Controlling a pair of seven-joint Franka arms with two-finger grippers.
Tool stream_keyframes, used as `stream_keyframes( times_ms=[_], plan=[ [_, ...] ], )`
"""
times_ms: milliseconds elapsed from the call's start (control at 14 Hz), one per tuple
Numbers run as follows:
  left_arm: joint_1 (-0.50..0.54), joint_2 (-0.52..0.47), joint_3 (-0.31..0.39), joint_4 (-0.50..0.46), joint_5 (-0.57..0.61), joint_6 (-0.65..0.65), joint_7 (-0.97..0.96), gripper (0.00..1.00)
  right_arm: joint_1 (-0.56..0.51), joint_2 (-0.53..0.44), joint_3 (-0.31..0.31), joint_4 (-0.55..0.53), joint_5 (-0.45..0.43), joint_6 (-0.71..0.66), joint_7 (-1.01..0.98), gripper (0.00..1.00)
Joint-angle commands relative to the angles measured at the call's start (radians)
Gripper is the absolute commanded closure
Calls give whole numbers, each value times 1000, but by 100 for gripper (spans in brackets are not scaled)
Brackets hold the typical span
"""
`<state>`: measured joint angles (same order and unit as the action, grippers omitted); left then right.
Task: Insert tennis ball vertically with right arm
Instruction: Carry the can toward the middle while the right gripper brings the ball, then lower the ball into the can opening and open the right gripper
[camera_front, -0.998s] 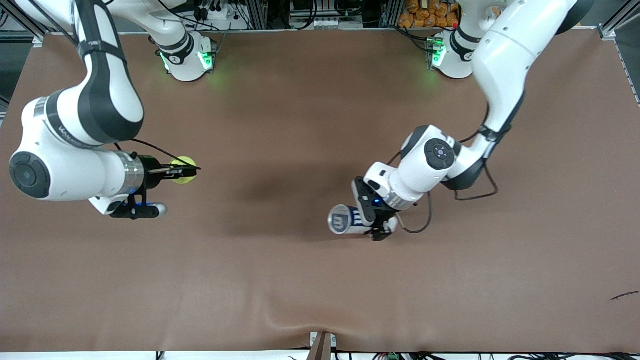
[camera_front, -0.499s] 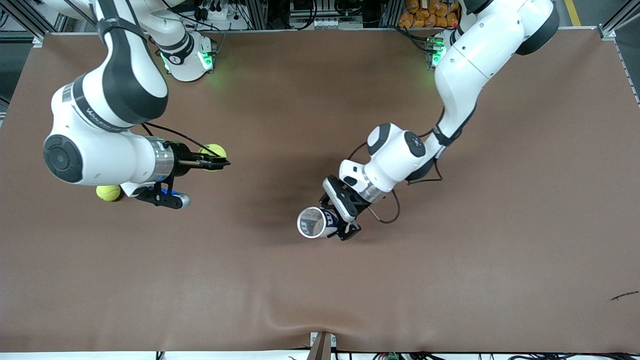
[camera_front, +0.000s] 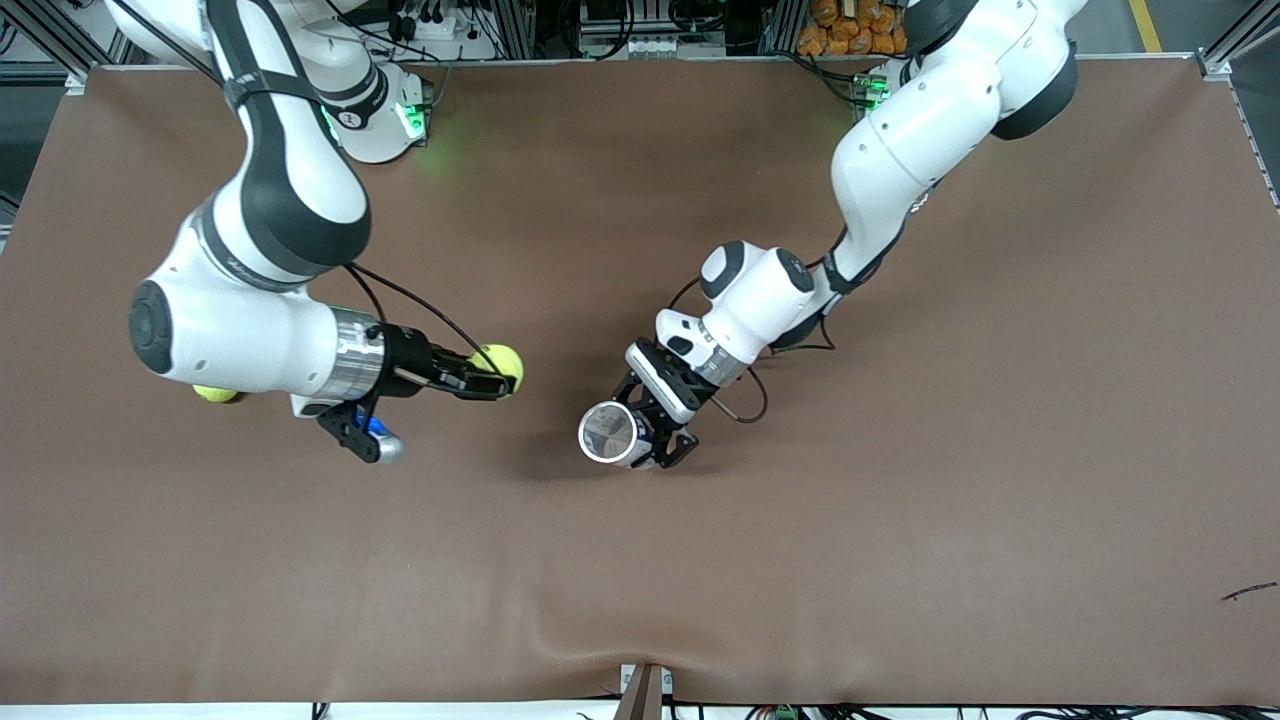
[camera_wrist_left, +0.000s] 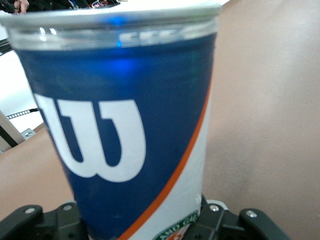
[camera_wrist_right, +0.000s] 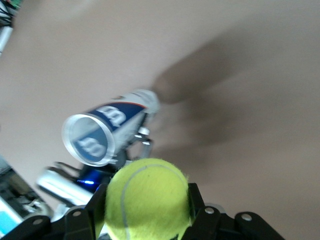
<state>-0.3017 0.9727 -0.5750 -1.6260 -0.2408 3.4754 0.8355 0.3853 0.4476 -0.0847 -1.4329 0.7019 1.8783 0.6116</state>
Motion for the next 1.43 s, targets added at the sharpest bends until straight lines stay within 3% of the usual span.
stream_keyframes(
  times_ms=[0,428,998,1069,1211,1283,1354],
  plan=[
    [-25,46,-9,25,-8,76,-4,34,6,5,-6,2,121,96,22,73],
    [-30,49,-9,22,-6,76,-4,33,119,48,-7,-20,136,290,36,73],
    [-30,57,-8,22,-5,76,-4,32,161,125,-7,-14,80,340,48,67],
    [-30,57,-8,23,-3,76,-4,31,159,128,-7,-15,80,340,46,58],
    [-30,57,-8,22,-3,76,-4,31,162,129,-7,-15,77,357,46,54],
    [-30,57,-8,22,-5,77,-4,31,164,129,-7,-15,71,360,46,23],
    [-30,57,-8,22,-3,76,-4,30,170,132,-7,-15,67,361,48,0]
  ],
)
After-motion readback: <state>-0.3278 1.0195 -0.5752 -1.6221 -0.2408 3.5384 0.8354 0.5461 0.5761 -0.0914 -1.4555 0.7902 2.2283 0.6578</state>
